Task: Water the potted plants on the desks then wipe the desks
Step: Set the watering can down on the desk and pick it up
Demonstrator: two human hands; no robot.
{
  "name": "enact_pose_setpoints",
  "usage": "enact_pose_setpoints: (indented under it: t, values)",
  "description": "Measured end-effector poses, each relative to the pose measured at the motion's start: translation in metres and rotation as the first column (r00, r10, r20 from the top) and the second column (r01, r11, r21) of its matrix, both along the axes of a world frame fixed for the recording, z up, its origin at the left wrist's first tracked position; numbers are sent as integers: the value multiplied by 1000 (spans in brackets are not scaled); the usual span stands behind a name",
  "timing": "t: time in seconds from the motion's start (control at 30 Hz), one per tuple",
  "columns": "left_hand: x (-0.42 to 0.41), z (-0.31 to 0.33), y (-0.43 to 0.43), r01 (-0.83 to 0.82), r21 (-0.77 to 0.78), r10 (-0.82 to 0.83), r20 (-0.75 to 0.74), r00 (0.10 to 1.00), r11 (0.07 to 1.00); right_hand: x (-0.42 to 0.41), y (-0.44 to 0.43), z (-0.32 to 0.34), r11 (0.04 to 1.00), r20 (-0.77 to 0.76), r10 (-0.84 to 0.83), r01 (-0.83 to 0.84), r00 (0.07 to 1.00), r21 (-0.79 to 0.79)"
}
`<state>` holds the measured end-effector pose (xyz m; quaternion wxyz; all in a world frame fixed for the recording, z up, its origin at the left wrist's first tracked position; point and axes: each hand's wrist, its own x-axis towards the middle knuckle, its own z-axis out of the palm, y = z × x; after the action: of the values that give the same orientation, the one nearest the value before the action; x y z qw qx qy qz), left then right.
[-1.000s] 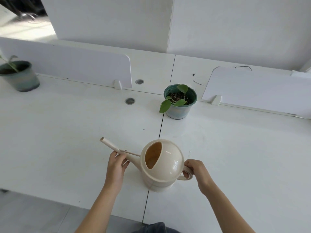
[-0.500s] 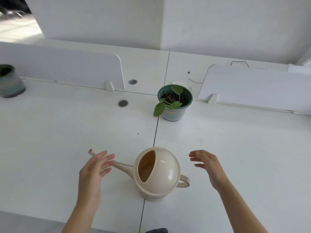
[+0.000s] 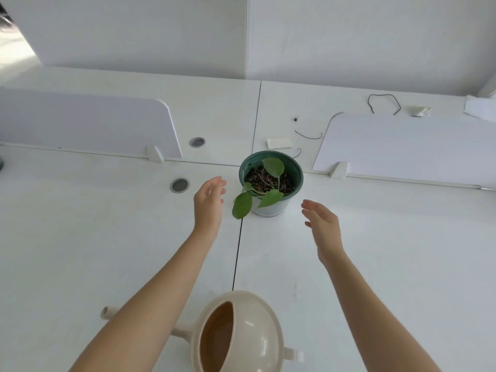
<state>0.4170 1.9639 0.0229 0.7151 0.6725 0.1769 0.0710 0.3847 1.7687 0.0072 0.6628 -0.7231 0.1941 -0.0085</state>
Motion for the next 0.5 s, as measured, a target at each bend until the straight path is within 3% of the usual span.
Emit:
enact_pose_setpoints:
  t: [0.13, 0.27, 0.37, 0.5]
  values:
    - [39, -27, -16, 58, -59, -61, -40, 997, 997, 28, 9, -11, 996, 9, -53, 52, 999, 69]
    - [61, -55, -23, 266, -211, -291, -96, 952, 941, 42, 21, -20, 988, 106, -34, 17, 994, 154]
    - [67, -77, -25, 354, -287, -397, -103, 912, 890, 47, 29, -32, 992, 154, 2, -21, 988, 125]
    - [56, -68, -30, 377, -280, -411, -72, 909, 883, 56, 29, -36, 996, 143, 3, -15, 990, 89]
